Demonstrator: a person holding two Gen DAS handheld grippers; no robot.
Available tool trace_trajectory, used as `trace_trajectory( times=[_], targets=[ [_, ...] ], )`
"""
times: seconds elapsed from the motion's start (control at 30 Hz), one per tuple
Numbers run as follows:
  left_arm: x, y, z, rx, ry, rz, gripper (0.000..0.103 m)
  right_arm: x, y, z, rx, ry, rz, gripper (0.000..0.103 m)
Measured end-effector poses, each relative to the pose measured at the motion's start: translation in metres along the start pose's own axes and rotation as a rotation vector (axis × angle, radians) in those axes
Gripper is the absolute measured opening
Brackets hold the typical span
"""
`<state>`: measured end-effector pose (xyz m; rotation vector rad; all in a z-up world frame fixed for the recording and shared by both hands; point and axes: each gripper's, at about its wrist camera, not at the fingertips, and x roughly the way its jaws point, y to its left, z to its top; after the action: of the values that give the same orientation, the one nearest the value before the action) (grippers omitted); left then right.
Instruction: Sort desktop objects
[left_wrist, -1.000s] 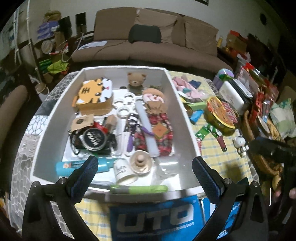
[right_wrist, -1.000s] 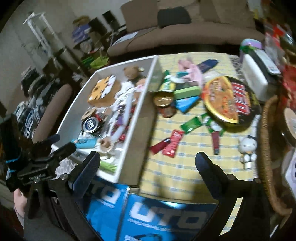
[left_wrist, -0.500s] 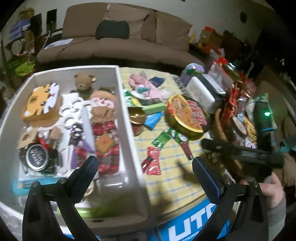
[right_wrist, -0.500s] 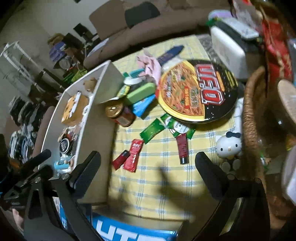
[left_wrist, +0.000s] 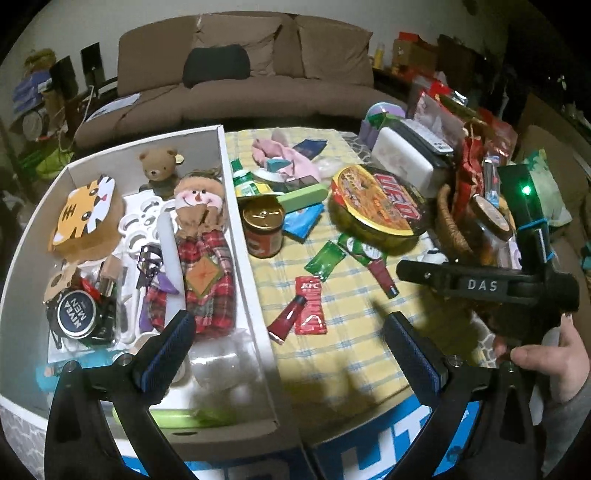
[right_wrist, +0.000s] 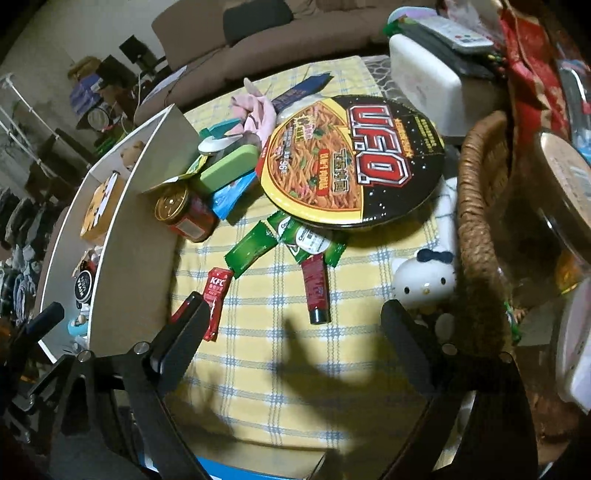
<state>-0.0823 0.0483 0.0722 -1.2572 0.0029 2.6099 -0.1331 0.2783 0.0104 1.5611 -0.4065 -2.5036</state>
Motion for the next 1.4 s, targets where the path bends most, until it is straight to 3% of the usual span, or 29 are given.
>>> trace_trajectory(
  times=[0.13, 0.27, 0.5, 0.8, 0.9, 1.4],
  targets=[
    [-0.003, -0.004, -0.001, 0.015, -0.007, 0.020, 0.103, -0.006, 0.007, -0.002, -0.027, -0.012, -0.012, 0.094],
    [-0.014, -0.002, -0.010, 0.019, -0.020, 0.068, 0.103, -0.020, 0.020, -0.012, -0.061, -0.045, -0.077, 0.094],
    [-0.046, 0.023, -0.061, -0.081, -0.037, 0.136, 0.103, -0.063, 0.071, -0.068, -0.154, -0.150, -0.172, 0.103],
    [-0.029, 0.035, -0.112, -0.120, 0.030, 0.187, 0.103, -0.032, 0.096, -0.128, -0.188, -0.073, -0.202, 0.103],
    [-0.016, 0.041, -0.119, -0.138, 0.059, 0.210, 0.103, -0.027, 0.096, -0.134, -0.207, -0.085, -0.248, 0.103],
    [-0.009, 0.045, -0.120, -0.149, 0.023, 0.220, 0.103, -0.026, 0.095, -0.138, -0.175, -0.150, -0.276, 0.103]
  ],
)
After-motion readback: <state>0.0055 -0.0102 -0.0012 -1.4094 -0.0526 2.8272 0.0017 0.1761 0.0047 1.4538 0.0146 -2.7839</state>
